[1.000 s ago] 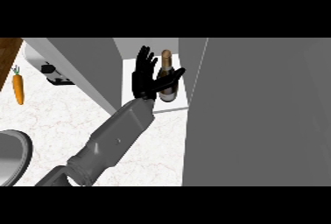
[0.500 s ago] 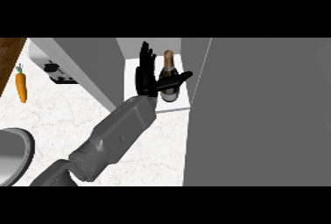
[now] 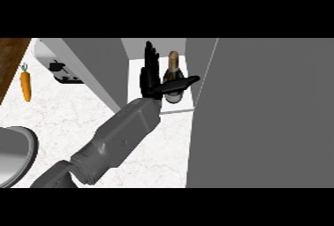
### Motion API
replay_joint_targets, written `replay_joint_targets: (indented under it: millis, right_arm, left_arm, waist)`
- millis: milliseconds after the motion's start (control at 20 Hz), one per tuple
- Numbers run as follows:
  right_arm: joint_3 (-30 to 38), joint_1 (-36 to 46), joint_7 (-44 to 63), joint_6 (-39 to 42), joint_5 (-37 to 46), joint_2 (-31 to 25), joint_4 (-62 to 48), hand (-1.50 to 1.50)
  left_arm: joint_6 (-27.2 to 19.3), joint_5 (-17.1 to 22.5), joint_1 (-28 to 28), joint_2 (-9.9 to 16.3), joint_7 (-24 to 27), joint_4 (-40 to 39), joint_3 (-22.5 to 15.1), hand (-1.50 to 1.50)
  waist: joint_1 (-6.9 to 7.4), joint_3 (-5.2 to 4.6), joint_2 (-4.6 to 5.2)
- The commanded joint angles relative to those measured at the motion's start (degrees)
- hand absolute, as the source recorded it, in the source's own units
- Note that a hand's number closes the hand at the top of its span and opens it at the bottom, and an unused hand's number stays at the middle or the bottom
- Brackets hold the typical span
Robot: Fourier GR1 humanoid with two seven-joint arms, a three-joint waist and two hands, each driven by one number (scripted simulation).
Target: Pick up the wine, place it into the cabinet and close the cabinet
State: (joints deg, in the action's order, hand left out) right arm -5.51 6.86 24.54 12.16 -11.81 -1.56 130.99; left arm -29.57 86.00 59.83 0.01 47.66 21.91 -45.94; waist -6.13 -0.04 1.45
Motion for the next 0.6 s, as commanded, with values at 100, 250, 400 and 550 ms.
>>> replay_joint_targets:
  millis: [100,250,400,550]
  right_arm:
    - [1.0,1.0,1.9,-0.1,-1.1,-1.0,0.7,-1.5]
    - [-0.1,-1.0,0.2,-0.2,0.2,0.1,-0.4,-1.5]
    - [1.0,0.7,1.8,-0.4,-1.4,-0.6,0.3,-1.5]
    - [-0.2,3.1,5.7,-3.4,0.6,0.0,1.5,-1.5]
  left_arm:
    - [2.0,1.5,-1.7,0.0,4.1,2.0,-1.1,-1.5]
    - [-1.3,3.4,-4.2,0.0,5.5,8.2,-3.4,-1.5]
    - [1.6,3.8,-4.1,0.0,5.9,7.1,-4.2,-1.5]
    - [0.9,3.7,-4.3,0.0,4.0,10.5,-5.7,-1.5]
  waist:
    - [0.82,-0.01,-0.12]
    - [1.31,0.01,-0.46]
    - [1.23,0.0,-0.33]
    - [3.22,-0.02,-0.91]
